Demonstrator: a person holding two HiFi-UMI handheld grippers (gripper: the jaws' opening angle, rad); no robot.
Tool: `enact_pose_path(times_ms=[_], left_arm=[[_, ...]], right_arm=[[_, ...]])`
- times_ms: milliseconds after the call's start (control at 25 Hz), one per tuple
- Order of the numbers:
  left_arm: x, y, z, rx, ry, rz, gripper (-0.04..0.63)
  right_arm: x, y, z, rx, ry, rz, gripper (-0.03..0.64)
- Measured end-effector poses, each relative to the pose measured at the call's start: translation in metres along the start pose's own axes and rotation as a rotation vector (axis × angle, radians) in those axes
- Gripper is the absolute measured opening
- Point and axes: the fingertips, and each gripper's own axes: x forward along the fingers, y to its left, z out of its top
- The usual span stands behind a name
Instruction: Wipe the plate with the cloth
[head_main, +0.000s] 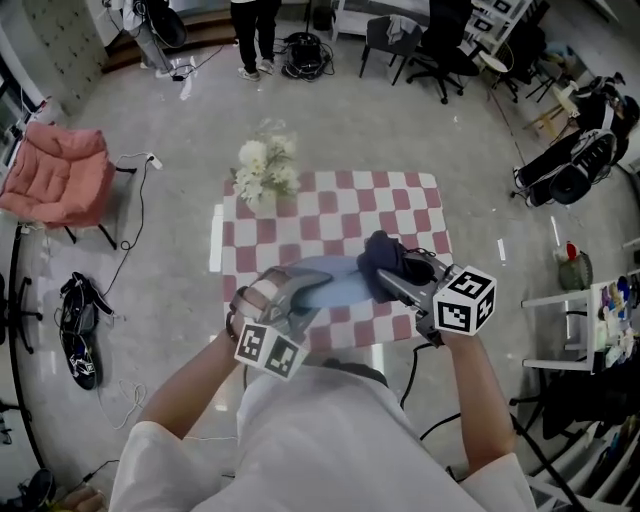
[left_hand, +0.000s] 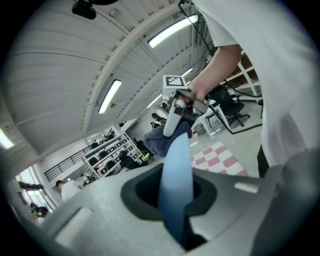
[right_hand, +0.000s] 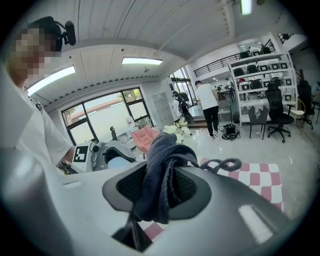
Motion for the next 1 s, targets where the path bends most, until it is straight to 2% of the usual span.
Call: enact_pose_path(times_ms=[200,400,760,880,1000], left_arm=[[-0.007,0.002,0.01,0.091,-0.052,-0.029,0.032],[-0.01,-0.002,0.019,0.15,-0.096,-0.069,0.034],[0.001,-0.022,0.037,0.226,-0.126,-0.146,0.034],[0.01,-0.027,0.048,0.245,-0.131,-0.15,0.034],[0.02,-0.028,0.06,0.267,-0.137,-0.135,0.034]], right_arm=[[-0.001,-0.017,-0.009,0.02,0.009,0.005,0.123],[0.0,-0.026,-0.018,0.009,0.054,0.043,0.121],[0.002,-0.07,-0.03,-0.011,0.14,-0.041,0.123],[-0.001,-0.074,-0.02,-0.032,0.146,-0.008,0.123],[-0.001,-0.076,-0.019,-0.094,0.199,0.039,0.123]])
